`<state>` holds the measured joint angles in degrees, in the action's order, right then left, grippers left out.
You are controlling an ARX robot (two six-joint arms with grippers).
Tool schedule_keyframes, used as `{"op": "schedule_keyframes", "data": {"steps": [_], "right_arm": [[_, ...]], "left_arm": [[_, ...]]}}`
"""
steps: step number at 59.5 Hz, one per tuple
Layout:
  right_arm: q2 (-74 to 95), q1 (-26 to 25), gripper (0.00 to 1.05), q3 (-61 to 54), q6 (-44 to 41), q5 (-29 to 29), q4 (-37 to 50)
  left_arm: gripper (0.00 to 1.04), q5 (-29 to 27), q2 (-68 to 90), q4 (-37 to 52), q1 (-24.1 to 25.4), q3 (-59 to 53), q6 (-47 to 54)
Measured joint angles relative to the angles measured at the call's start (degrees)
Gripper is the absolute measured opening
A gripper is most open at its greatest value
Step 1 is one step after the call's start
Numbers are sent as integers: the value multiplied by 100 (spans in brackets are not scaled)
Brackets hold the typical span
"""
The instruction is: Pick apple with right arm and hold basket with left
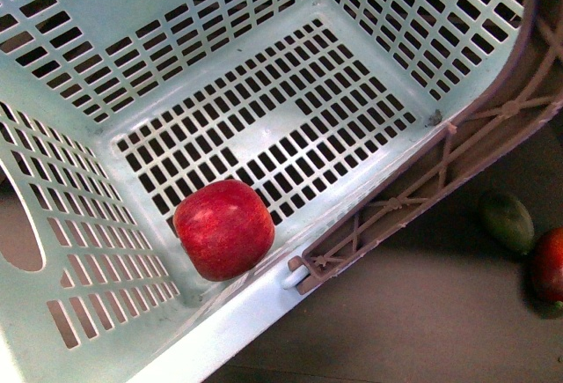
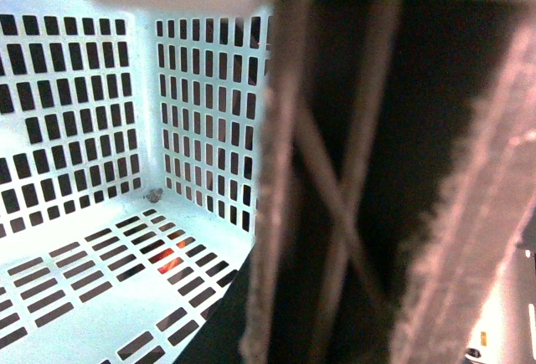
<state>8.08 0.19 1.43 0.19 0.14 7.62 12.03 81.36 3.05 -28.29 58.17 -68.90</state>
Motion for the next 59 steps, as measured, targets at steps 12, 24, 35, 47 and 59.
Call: {"op": "schedule_keyframes", "data": {"steps": [12,24,35,47,59], "right_arm": [[-756,0,2,-2,0,-2,-739],[-767,0,2,-2,-2,-2,-754],[-769,0,17,-2,-4,-2,-754],[-772,0,52,-2,-4,-2,-754],[-772,0,84,-2,-4,-2,-754]], "left_arm": [[15,-13,0,0,0,0,0],[15,-7,0,0,0,0,-4],[15,-4,0,0,0,0,-2],[15,-4,0,0,0,0,0],[15,-4,0,0,0,0,0]]}}
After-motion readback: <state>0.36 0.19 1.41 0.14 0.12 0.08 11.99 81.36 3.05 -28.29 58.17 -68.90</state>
